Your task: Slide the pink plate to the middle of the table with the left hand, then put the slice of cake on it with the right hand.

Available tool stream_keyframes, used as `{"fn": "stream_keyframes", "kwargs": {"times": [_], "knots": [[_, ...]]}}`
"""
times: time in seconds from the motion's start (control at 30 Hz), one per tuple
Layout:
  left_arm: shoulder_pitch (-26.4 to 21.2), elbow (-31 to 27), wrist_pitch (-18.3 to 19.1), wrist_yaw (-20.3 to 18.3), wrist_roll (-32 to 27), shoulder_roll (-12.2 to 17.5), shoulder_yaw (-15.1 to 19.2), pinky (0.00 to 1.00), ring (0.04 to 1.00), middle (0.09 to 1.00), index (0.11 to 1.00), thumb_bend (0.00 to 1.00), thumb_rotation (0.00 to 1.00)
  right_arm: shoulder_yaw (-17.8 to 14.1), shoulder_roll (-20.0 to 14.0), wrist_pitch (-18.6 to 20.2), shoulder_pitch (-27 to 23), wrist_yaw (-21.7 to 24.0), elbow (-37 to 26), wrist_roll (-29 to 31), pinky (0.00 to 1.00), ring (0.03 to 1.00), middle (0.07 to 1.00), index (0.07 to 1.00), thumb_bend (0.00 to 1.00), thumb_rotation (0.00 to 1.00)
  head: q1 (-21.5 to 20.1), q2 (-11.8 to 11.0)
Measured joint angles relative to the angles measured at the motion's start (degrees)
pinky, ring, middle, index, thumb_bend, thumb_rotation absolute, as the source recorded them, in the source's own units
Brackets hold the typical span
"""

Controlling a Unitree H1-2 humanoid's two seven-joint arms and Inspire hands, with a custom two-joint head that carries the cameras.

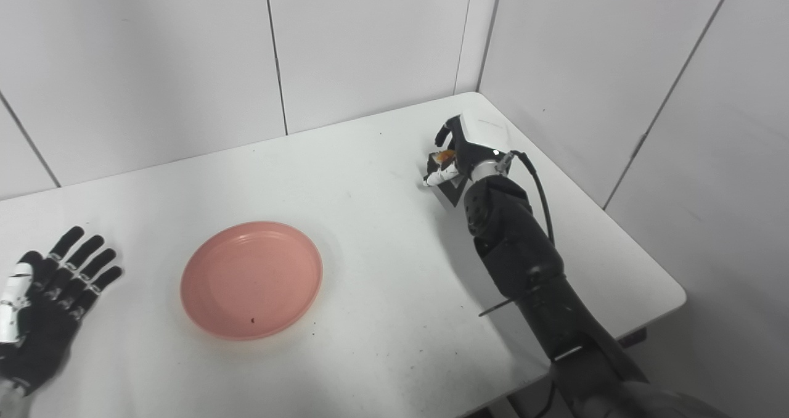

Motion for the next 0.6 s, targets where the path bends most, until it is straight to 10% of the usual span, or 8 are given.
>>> {"fn": "stream_keyframes", "kwargs": {"times": [0.6], "knots": [[1.5,-3.2,0.2,1.7,2.5,-2.8,-3.2,0.96,0.941,0.955,0.958,0.39,1.0,5.3,6.9,0.2,-1.1,9.4,-16.1,-6.7,0.27,0.356,0.425,0.544,0.52,0.0,6.2,0.3]]}}
